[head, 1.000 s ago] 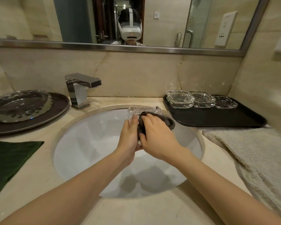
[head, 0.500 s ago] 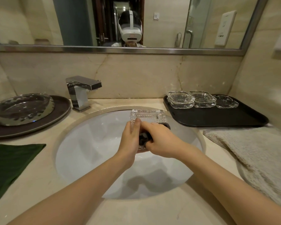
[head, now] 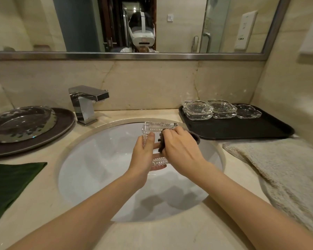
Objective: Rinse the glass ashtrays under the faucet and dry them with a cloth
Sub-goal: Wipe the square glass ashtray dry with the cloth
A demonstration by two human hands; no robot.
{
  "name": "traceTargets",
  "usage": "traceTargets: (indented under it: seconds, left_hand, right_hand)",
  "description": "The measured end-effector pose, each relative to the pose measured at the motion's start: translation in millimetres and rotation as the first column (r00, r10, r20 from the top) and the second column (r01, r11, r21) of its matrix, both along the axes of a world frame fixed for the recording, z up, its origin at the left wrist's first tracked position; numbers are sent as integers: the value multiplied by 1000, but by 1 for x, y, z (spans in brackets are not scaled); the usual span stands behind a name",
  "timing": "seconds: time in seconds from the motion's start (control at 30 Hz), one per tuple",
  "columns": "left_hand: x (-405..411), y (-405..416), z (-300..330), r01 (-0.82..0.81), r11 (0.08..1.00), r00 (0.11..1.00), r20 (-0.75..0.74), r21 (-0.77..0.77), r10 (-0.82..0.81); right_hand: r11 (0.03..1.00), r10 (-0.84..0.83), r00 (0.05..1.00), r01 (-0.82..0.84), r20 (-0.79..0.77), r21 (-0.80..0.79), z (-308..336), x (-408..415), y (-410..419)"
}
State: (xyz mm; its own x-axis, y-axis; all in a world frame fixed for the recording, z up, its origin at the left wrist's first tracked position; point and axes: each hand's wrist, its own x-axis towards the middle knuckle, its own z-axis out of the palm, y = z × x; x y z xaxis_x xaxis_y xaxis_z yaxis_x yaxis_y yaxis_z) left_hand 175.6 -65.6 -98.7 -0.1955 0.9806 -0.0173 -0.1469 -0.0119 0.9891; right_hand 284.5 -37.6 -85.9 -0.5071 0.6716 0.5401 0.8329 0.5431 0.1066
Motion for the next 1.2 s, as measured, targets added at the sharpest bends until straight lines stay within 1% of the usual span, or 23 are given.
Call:
traceTargets:
  seconds: [0.1,0.17,0.27,0.33,0.37,0.43,0.47,0.53,0.6,0.67,0.73,0.77,0.83,0.9,0.93,0.97,1.0,1.1,1.13,1.17,1.2]
  left_hand:
    - [-3,4,2,-51,998,998,-46,29,52]
    - [-4,4,4,-63,997,997,-35,48,65]
    - [-4,0,3,-54,998,998,39,39,53]
    - [-4,0,1,-49,998,997,58,34,47]
    - [-4,0,1,-48,998,997,62,34,46]
    - [-4,1,3,-49,998,996,75,36,46]
    - [-4,2,4,-47,998,996,83,41,43]
    - [-5,5,5,-49,997,996,84,61,43]
    - [-5,6,5,-63,995,996,65,72,58]
    - [-4,6,4,-82,993,996,37,85,79]
    - [-5,7,2,-110,988,994,-7,108,112]
    - [-5,7,0,-126,985,991,-36,121,131]
    - [-6,7,-2,-140,981,986,-70,137,151]
    - [-8,6,-3,-131,981,987,-68,144,142]
    - [-10,5,-3,-119,981,988,-77,150,131]
    - [-11,5,-2,-102,982,989,-93,159,118]
    - [-11,5,-3,-88,982,987,-115,169,108]
    - [-12,5,-6,-42,975,962,-253,216,97]
    - [-12,5,-7,-30,972,952,-290,232,98]
    - [-12,5,-8,-17,970,947,-307,244,94]
    - [-12,4,-8,0,968,946,-314,251,81]
  right_hand:
    - [989,-33,999,29,-23,-148,-3,-2,-5]
    - [966,37,998,-51,-59,-255,-1,-1,-7]
    - [948,168,976,-198,-136,-249,1,-5,-12]
    - [926,208,964,-249,-167,-285,-1,-6,-10]
    - [924,209,967,-245,-147,-295,-1,-6,-10]
    - [949,181,981,-194,-76,-250,-1,-3,-7]
    - [969,163,986,-167,-39,-182,-1,-3,-6]
    - [997,72,997,-72,15,-20,-2,-2,-2]
    - [997,-18,998,14,55,74,-7,-1,3]
    - [988,-109,989,97,101,121,-8,-3,2]
    - [983,-159,981,147,111,110,-5,-6,-1]
    - [985,-154,982,144,111,92,-6,-7,0]
    - [996,-80,992,76,95,42,-4,-8,-3]
    - [999,-15,999,14,-30,-34,-2,-7,-5]
    - [992,-18,997,9,-71,-125,1,-7,-7]
    - [973,-28,994,2,-109,-229,1,-7,-7]
    - [955,-31,992,-7,-125,-297,1,-6,-7]
    - [900,-21,988,-49,-156,-433,1,-3,-4]
    - [880,-1,981,-91,-193,-466,2,-1,-4]
    - [839,26,962,-170,-273,-518,2,0,-3]
    - [778,48,923,-275,-382,-565,4,1,-5]
